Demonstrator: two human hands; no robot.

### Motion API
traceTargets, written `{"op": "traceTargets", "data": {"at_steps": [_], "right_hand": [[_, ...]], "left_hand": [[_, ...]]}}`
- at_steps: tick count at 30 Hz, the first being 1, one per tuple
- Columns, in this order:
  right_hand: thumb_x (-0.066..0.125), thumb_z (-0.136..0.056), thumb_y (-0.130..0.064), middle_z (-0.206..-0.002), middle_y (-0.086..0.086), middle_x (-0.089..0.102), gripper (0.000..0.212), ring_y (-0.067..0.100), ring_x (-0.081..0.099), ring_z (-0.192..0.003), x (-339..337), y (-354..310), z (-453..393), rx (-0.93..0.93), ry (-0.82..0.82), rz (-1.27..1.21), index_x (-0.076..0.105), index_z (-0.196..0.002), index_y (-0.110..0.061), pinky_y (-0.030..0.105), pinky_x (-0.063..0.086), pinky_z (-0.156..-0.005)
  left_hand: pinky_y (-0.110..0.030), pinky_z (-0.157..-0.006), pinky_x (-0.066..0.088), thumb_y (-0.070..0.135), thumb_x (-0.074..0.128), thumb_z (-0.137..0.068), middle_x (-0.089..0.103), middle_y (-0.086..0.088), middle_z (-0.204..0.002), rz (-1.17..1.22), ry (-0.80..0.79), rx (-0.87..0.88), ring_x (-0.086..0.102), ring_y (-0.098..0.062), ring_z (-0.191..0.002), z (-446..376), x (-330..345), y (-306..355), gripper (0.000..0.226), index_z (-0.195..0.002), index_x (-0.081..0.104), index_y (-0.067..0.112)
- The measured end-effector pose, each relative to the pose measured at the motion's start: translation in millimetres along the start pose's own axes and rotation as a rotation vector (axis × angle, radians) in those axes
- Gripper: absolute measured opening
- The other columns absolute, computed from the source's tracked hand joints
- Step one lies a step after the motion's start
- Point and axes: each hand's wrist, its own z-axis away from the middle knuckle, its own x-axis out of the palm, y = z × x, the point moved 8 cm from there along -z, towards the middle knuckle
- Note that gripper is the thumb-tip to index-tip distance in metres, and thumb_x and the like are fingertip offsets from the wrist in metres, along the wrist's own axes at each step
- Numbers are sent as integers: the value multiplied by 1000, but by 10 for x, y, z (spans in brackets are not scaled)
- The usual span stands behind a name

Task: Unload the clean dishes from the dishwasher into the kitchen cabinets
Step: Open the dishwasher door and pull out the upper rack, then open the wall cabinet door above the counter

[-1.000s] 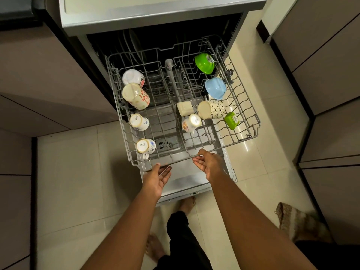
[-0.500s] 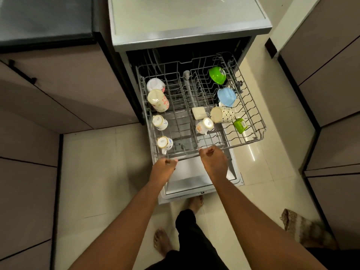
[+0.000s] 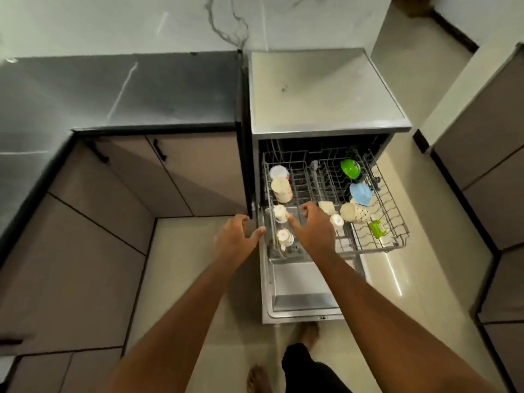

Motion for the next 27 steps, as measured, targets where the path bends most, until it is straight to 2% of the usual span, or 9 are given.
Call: {"op": "traceTargets", "data": {"at_steps": [10,17,20,23,27], "right_hand": [[56,-88,-61,-109,4,60,52,25,58,-101,-685,-1544,-224,-368,140,97,54,-121,-21,39,51,-80],[51,-88,-66,-133,6,56,70,25,53,-122,-1144,-2220,-699,-518,251,126,46,-142,-21,41,49,-95],[42,-88,-72,-147,9,45,79,27,41,-136,-1269,-2476,-893,-561,289,181,36,-150,-24,45,42,-105],[30,-86,-78,-156,13,35,85,31,32,-144,-1413,-2738,-1054,-607,300,191,30,-154,-27,49,38,-109],[30,-86,-80,-159,13,29,86,31,26,-148,-1635,-3242,-1230,-693,320,163,27,-155,-29,50,36,-111]], "left_hand": [[-47,-97,44,72,53,-81,56,0,-127,-133,328,103,54,-22,-119,-152,-1802,404,67,-130,50,26],[-50,-109,36,72,52,-80,50,-1,-134,-269,563,252,48,-22,-127,-327,-2613,854,74,-135,44,23],[-54,-111,31,78,45,-78,40,-4,-147,-351,621,254,33,-24,-141,-442,-2873,934,85,-142,34,23],[-57,-115,23,77,49,-78,26,-4,-157,-348,675,236,16,-25,-149,-535,-3164,1007,95,-150,20,23],[-59,-116,18,77,51,-77,22,-2,-158,-332,766,220,12,-23,-150,-614,-3652,1066,98,-152,16,24]]}}
